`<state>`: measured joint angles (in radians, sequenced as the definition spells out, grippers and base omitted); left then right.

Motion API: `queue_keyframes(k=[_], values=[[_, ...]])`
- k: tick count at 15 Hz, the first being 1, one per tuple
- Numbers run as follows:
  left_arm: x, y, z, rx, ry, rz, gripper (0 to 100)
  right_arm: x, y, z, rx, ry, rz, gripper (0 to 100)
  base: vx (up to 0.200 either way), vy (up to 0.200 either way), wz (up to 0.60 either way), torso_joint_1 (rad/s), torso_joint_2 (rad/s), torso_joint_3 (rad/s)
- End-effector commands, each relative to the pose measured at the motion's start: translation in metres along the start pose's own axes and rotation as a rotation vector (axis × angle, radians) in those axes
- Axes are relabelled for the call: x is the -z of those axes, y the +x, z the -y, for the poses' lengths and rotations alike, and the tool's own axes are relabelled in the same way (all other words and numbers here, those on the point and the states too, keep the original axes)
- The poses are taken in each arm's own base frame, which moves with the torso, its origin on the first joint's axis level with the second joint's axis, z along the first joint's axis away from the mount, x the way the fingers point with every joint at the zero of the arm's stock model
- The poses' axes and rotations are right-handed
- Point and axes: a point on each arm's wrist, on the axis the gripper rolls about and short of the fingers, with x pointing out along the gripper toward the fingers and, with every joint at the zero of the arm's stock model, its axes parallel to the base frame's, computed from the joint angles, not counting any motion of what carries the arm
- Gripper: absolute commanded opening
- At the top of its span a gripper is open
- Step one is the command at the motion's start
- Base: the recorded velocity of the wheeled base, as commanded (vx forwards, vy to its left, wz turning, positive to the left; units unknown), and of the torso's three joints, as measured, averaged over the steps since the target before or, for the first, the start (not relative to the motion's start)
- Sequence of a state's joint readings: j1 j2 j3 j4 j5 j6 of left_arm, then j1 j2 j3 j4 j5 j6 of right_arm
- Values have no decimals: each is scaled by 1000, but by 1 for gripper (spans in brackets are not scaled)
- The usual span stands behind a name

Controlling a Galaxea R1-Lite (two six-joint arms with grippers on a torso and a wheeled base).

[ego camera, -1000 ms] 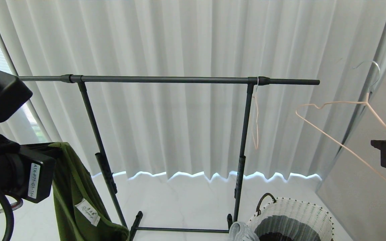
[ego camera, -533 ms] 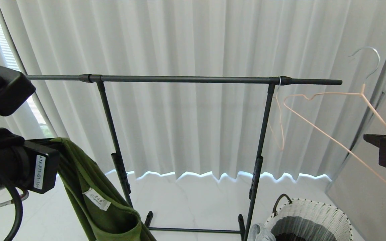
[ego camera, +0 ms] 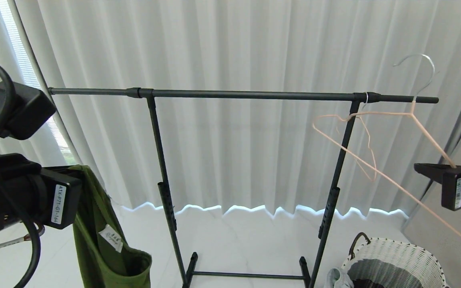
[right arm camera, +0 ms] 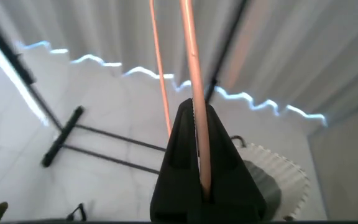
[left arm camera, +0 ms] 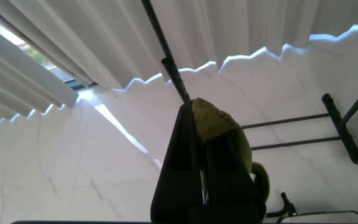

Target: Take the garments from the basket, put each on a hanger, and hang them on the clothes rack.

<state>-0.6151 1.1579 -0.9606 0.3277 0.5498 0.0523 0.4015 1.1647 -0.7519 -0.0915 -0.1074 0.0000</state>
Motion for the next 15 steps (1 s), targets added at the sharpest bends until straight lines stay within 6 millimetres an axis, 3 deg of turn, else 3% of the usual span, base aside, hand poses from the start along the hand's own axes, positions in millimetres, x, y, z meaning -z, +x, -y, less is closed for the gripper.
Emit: queue_keyframes(k=[1, 7, 15], values=[[5, 4, 3, 1, 9, -15, 0, 7, 3, -17, -90, -20, -30, 0, 0, 0, 0, 0, 0, 0], [11, 19, 13, 3, 26, -49, 0, 35, -13, -80, -441, -42, -132, 0, 0, 0, 0, 0, 0, 0], [-1, 51, 31, 0, 10, -59, 0, 46, -33, -109, -672, -23, -167, 0, 0, 0, 0, 0, 0, 0]])
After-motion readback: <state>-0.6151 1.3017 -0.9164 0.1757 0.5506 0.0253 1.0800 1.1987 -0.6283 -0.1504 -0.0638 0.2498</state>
